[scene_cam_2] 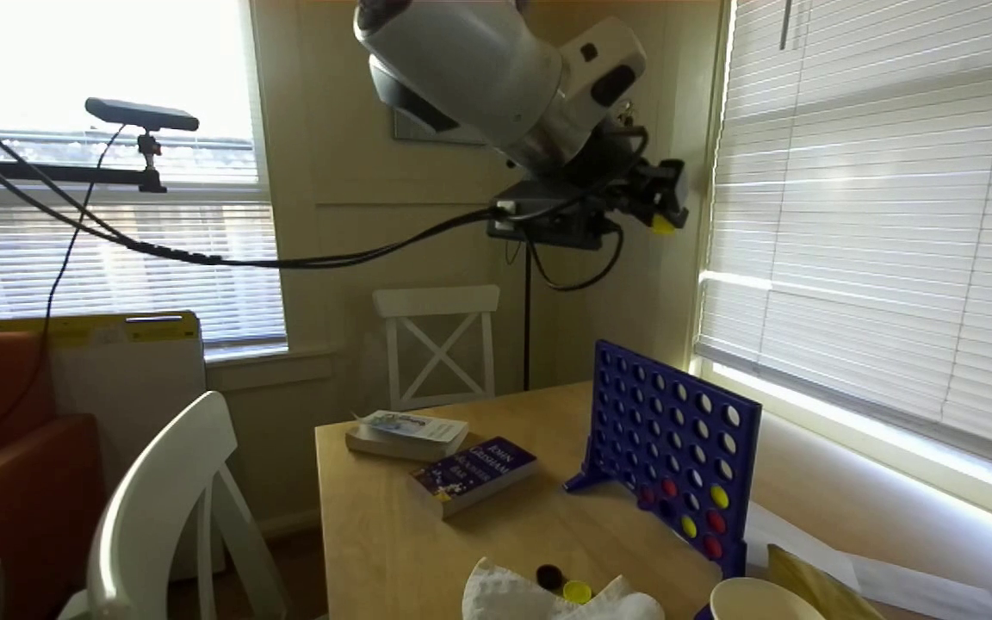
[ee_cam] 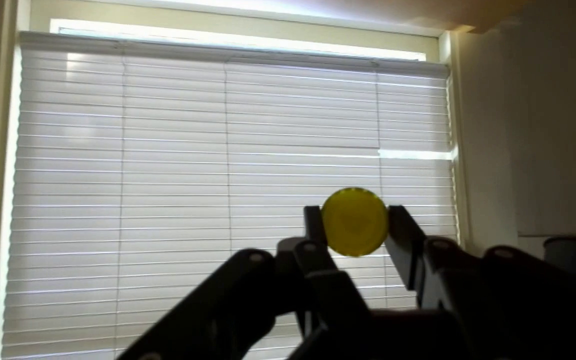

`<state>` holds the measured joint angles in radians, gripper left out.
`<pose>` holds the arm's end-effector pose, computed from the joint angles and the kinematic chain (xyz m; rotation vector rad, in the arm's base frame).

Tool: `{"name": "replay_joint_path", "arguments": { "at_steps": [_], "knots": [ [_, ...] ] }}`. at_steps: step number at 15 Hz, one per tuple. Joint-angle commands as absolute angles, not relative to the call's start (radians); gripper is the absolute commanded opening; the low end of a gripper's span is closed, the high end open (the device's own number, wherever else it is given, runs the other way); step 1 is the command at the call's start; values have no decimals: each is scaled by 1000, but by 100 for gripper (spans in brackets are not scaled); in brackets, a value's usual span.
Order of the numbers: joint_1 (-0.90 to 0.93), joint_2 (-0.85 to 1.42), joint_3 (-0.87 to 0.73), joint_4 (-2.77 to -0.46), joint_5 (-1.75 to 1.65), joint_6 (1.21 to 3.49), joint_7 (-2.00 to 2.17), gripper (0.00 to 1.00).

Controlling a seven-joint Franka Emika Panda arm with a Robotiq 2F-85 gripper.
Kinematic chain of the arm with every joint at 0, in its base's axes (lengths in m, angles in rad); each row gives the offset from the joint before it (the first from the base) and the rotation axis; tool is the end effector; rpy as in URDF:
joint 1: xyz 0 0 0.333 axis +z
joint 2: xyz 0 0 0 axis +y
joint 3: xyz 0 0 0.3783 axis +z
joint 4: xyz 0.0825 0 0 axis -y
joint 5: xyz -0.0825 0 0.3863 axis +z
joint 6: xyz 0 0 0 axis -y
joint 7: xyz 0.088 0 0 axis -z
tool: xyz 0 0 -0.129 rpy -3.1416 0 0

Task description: Put the green chip into the connect four game

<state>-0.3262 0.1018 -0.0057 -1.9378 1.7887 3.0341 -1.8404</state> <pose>0.5609 -0.2693 0.5236 2.5467 -0.2746 1.6105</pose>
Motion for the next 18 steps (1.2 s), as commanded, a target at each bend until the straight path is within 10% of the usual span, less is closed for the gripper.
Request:
{"name": "replay_joint_path", "arguments": {
  "at_steps": [1, 4, 5, 17, 18],
  "knots": [
    [-345, 280, -53, -1789, 2044, 3036, -2110, 11],
    [-340, 365, -100, -1792, 2149, 3007, -2209, 11],
    [-341, 302, -85, -1828, 2098, 3016, -2165, 36],
    [-339, 364, -98, -1803, 2111, 3008, -2176, 36],
    [-340, 359, -97, -1811, 2107, 3005, -2174, 11]
  ]
}}
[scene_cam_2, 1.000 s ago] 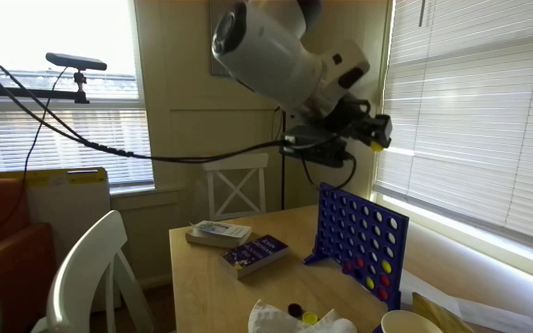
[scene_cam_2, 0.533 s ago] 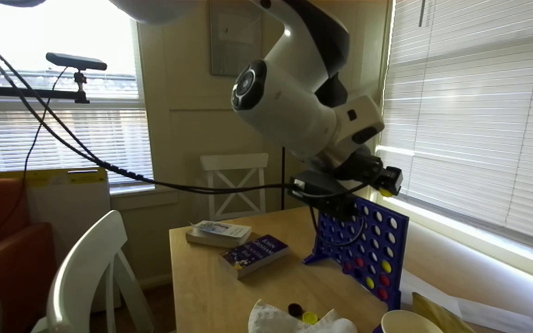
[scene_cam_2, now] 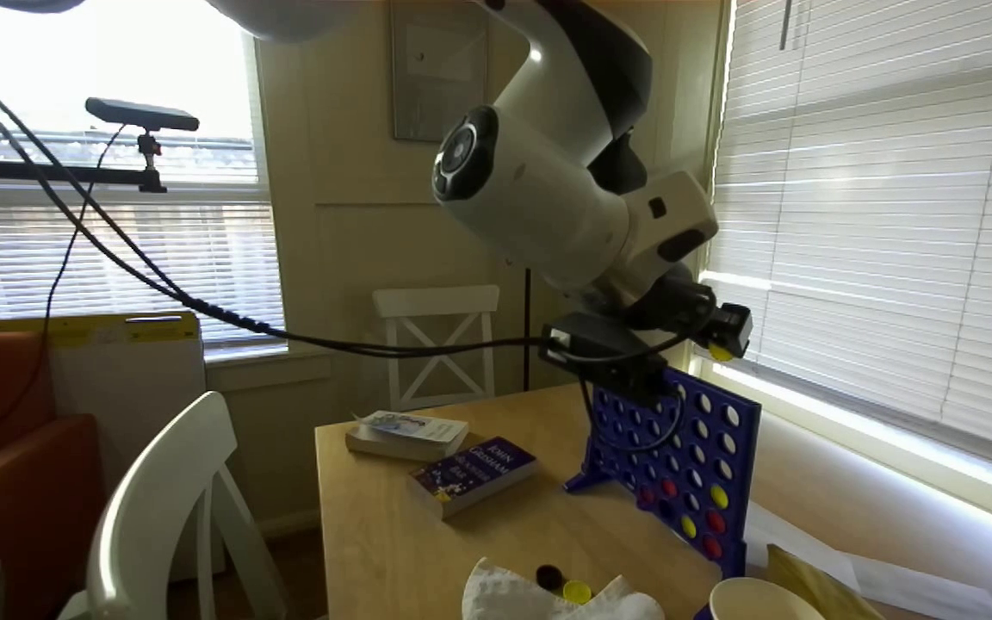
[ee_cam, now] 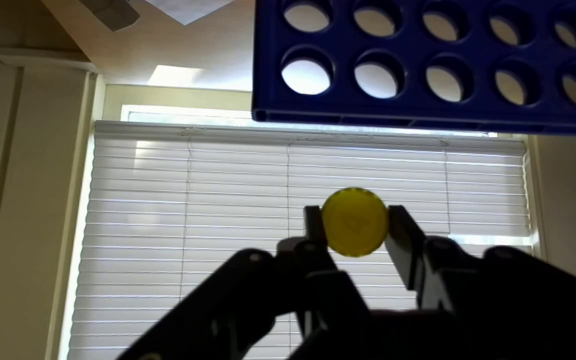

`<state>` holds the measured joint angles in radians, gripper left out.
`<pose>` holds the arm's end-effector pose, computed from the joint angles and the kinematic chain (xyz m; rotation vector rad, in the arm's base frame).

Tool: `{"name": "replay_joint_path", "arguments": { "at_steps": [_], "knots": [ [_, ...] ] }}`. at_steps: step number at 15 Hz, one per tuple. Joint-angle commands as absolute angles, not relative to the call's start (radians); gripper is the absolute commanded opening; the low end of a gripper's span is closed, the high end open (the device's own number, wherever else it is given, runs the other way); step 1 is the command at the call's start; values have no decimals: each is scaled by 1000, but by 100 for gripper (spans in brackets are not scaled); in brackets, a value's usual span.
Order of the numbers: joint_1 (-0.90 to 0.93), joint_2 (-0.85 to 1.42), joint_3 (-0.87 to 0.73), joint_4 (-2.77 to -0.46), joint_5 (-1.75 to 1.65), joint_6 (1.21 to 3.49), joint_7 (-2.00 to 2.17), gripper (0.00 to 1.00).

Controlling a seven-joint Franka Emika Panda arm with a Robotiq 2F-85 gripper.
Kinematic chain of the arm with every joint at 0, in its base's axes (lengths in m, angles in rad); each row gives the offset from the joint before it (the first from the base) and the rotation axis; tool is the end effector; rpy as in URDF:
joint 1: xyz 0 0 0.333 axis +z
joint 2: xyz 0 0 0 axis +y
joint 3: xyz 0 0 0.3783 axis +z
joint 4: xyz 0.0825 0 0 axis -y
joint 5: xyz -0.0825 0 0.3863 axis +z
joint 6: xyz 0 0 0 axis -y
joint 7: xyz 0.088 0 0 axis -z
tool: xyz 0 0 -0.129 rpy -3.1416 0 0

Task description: Put the green chip into the connect four game

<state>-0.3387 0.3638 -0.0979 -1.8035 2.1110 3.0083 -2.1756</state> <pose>0.5874 -0.3330 0.4033 2.5550 -0.3651 1.4621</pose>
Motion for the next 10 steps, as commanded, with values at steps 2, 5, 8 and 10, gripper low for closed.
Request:
{"name": "replay_joint_path", "arguments": {
  "at_steps": [2, 5, 8, 10],
  "knots": [
    [-340, 362, -102, -1807, 2115, 3011, -2180, 11],
    [-342, 362, -104, -1815, 2110, 3004, -2185, 11],
    [-342, 361, -101, -1831, 2099, 3001, -2186, 11],
    [-340, 357, -102, -1842, 2101, 2995, -2192, 11]
  ]
}}
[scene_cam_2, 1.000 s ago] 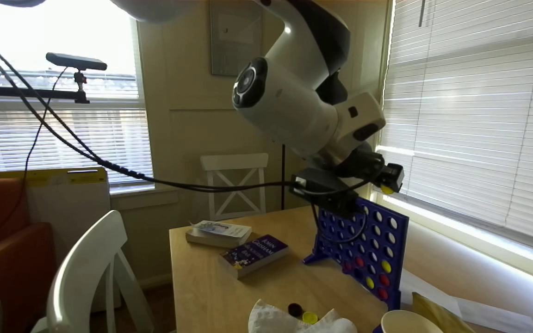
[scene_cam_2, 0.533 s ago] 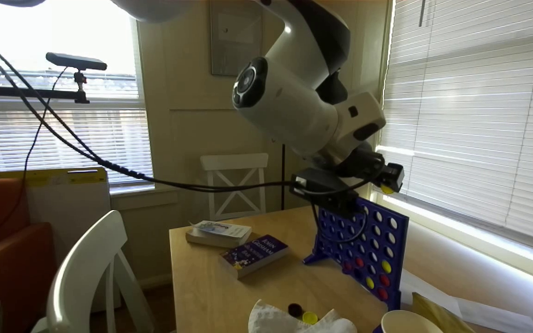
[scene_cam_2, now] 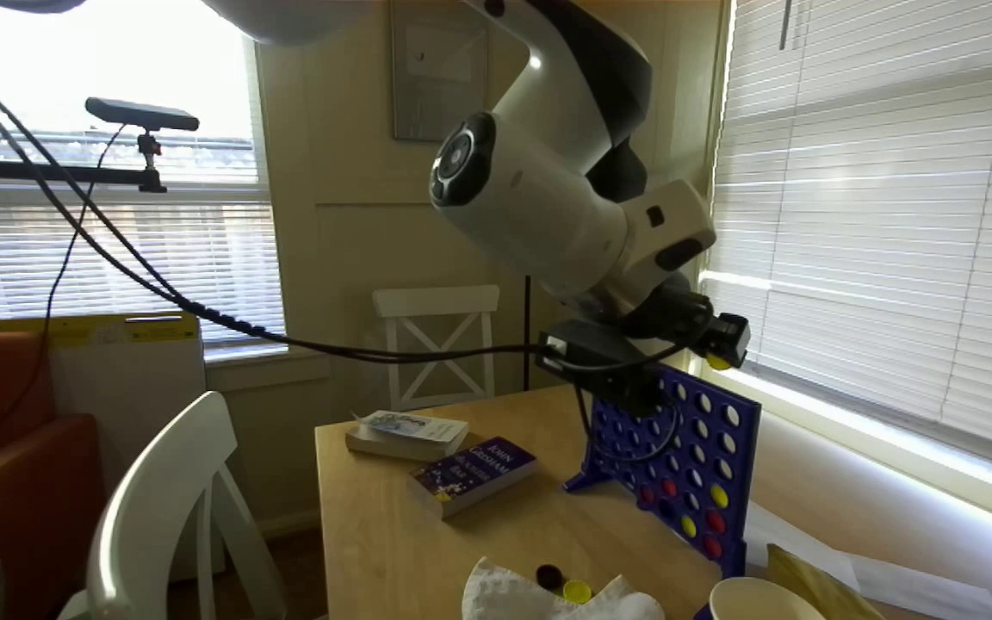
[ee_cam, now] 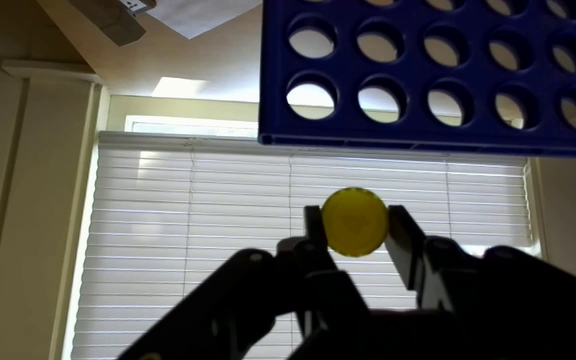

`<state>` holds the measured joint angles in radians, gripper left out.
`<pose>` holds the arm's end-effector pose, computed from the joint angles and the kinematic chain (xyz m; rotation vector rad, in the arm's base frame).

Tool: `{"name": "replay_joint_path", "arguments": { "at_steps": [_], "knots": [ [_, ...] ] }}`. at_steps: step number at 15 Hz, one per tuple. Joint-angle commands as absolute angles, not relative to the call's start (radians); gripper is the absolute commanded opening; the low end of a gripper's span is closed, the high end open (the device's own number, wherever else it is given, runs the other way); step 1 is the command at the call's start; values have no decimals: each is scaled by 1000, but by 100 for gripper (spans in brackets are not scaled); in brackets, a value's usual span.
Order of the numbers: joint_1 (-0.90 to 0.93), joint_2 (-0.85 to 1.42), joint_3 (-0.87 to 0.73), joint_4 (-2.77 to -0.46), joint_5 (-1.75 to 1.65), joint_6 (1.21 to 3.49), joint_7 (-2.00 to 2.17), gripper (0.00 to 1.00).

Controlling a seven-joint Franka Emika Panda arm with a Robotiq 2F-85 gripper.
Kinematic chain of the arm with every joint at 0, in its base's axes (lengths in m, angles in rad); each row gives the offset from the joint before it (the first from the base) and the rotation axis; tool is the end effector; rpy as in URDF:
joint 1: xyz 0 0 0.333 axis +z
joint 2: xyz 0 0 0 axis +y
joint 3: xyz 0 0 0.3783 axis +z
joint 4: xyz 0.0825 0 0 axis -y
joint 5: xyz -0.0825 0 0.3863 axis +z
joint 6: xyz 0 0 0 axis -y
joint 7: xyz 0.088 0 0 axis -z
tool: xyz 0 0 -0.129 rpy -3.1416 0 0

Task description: Put the green chip into the connect four game

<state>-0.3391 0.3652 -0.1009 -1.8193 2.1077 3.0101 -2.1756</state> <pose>0.5824 -0.3336 0.3954 2.5674 -0.3690 1.4371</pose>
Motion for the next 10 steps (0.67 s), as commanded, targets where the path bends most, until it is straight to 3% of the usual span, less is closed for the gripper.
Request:
{"name": "replay_joint_path", "arguments": {
  "at_steps": [1, 10],
  "knots": [
    [-339, 356, -102, -1847, 2105, 2992, -2195, 11],
    [-337, 356, -104, -1858, 2108, 2983, -2200, 11]
  ]
}}
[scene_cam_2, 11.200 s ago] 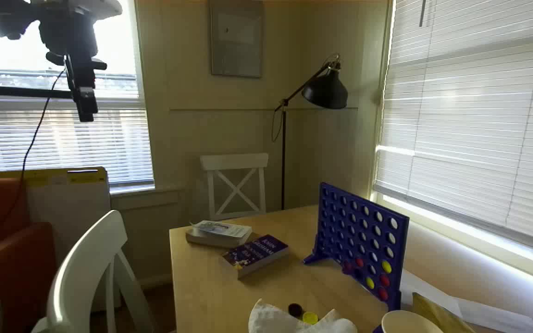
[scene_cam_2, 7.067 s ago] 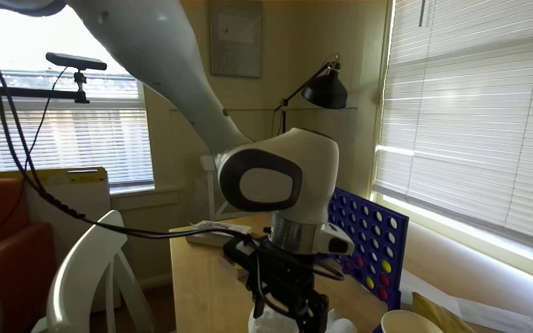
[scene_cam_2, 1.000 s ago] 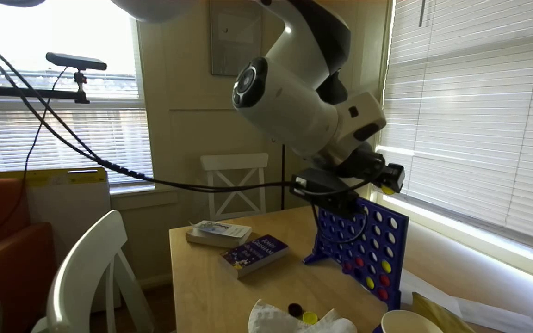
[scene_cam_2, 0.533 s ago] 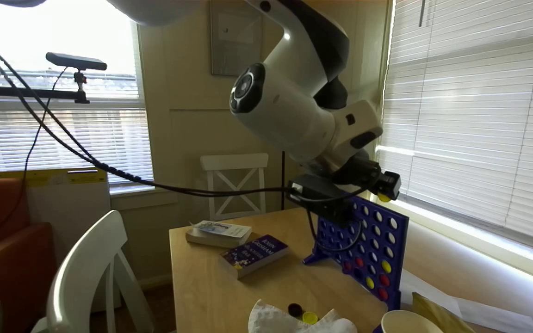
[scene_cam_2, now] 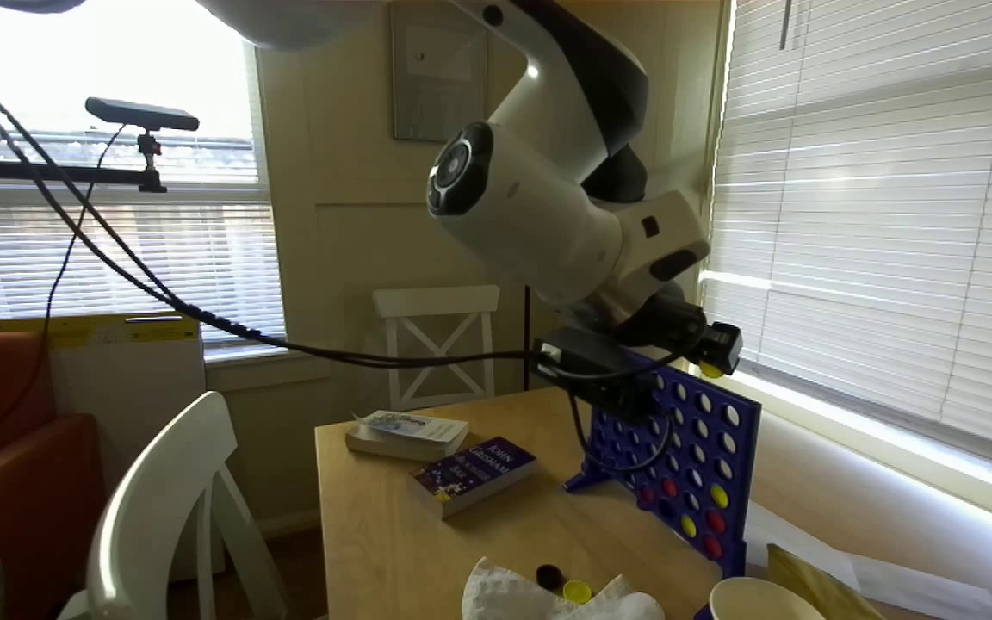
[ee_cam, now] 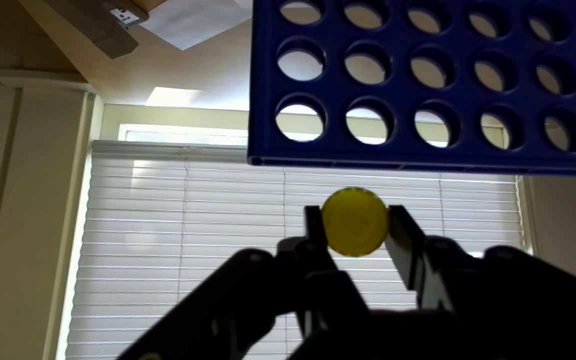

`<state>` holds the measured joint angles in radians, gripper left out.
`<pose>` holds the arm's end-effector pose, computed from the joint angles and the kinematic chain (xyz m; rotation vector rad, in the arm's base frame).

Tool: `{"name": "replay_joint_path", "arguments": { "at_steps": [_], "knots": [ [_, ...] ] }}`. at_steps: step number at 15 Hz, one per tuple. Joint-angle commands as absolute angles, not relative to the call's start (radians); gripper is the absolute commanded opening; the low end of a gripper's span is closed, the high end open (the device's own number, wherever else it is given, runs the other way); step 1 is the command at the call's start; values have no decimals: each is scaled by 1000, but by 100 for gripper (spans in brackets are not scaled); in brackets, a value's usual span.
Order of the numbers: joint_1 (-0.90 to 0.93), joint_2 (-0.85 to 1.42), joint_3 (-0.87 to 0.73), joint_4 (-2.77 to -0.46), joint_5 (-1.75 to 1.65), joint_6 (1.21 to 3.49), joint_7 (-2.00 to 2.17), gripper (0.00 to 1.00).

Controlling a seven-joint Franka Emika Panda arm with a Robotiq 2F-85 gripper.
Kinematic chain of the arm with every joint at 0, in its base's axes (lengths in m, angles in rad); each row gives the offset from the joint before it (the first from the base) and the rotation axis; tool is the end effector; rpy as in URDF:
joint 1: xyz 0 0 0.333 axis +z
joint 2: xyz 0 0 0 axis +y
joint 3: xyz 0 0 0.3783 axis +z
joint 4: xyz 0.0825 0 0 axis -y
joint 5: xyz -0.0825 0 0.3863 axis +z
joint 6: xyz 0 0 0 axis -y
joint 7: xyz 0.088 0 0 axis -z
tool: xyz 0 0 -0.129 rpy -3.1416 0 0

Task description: Put the green chip into the connect four game

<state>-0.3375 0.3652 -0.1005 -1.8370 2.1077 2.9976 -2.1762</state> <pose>0.5804 -0.3299 0.3875 2.5862 -0.3630 1.4317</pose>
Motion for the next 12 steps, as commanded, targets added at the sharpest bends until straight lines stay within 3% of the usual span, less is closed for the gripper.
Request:
{"name": "replay_joint_path", "arguments": {
  "at_steps": [1, 12],
  "knots": [
    [-338, 356, -102, -1862, 2103, 2985, -2196, 11],
    [-340, 348, -104, -1880, 2119, 2937, -2235, 11]
  ]
}}
